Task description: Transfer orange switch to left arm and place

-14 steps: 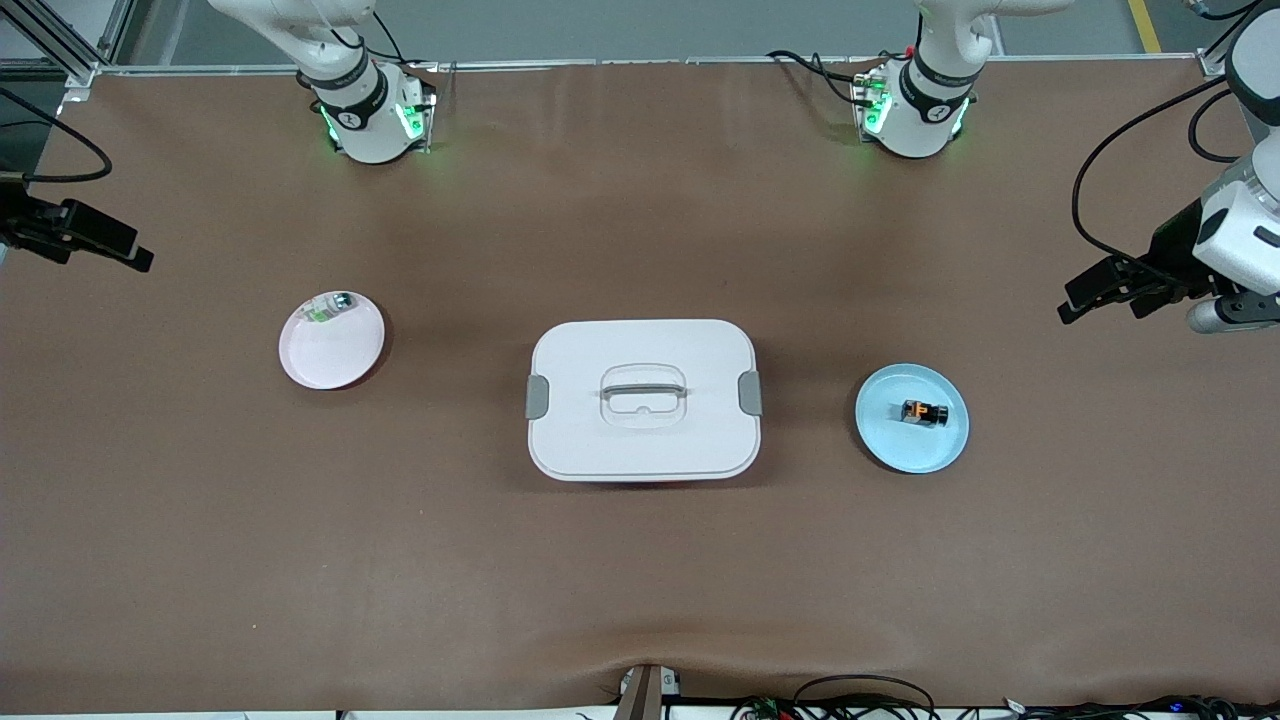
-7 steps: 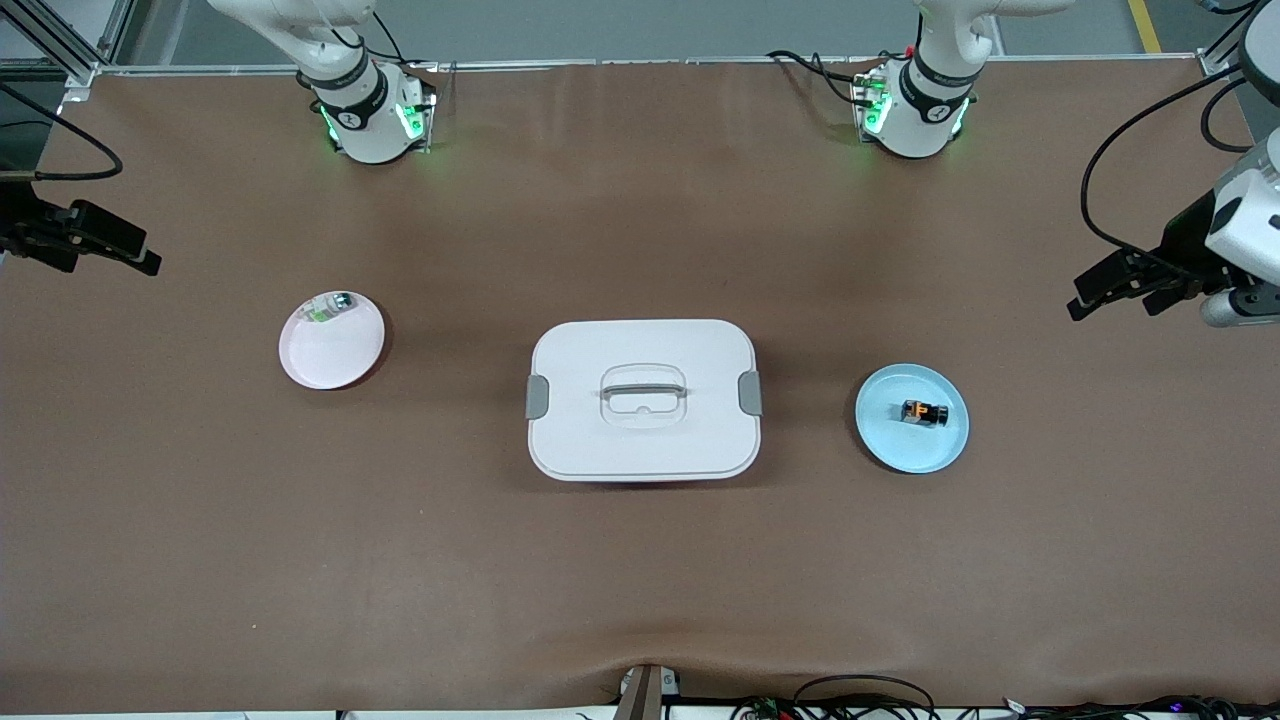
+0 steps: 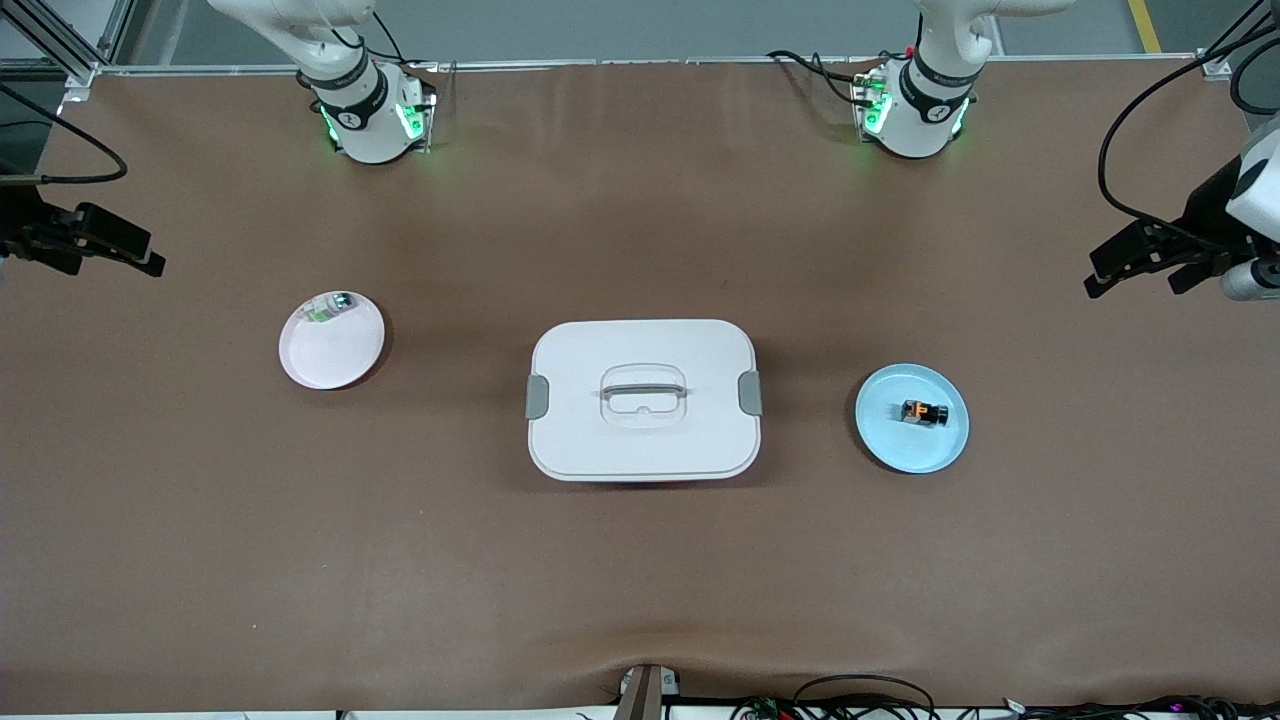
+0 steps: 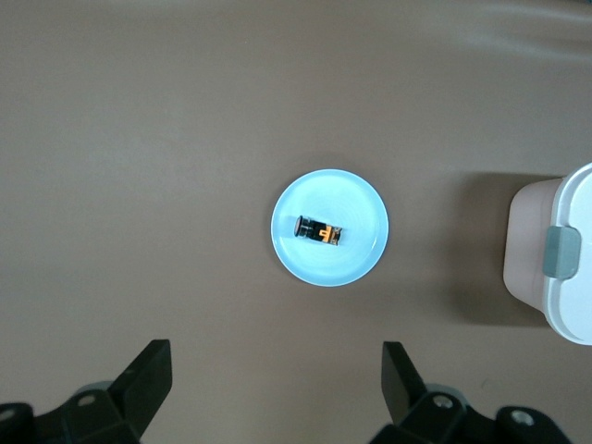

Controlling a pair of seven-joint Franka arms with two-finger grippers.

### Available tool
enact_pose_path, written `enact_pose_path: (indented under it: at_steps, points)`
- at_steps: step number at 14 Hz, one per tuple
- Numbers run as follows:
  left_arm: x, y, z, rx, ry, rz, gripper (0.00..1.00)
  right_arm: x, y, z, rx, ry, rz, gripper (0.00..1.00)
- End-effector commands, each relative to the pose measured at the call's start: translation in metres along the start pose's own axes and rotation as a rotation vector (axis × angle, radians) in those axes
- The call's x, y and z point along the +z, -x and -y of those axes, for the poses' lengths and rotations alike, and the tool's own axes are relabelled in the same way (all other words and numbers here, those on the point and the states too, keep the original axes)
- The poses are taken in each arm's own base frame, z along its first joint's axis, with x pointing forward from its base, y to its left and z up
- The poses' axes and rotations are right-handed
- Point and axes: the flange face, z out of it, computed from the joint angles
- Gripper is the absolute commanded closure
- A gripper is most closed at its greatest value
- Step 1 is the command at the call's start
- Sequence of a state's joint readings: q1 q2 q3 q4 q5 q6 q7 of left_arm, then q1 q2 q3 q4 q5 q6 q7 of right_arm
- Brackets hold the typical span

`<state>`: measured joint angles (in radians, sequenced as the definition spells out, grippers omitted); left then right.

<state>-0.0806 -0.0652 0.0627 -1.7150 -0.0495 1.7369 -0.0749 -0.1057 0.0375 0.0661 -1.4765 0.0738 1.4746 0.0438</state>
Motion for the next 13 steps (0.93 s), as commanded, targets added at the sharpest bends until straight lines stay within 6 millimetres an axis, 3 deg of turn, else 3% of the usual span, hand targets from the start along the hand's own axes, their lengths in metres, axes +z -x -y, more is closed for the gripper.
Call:
enact_pose_path:
  at_steps: [1,7,13]
  points:
    - [-0.024,0.005,-0.003,0.004,-0.022,0.017,0.00,-0.011,0.005,-0.006,0.001,0.003,-0.022,0.00]
    - [-0.022,0.005,-0.007,0.011,-0.024,0.032,0.00,-0.024,0.017,-0.005,0.012,0.017,-0.042,0.00]
    - [-0.025,0.006,-0.005,0.008,-0.023,0.041,0.00,-0.012,0.011,-0.005,-0.008,0.102,-0.045,0.00]
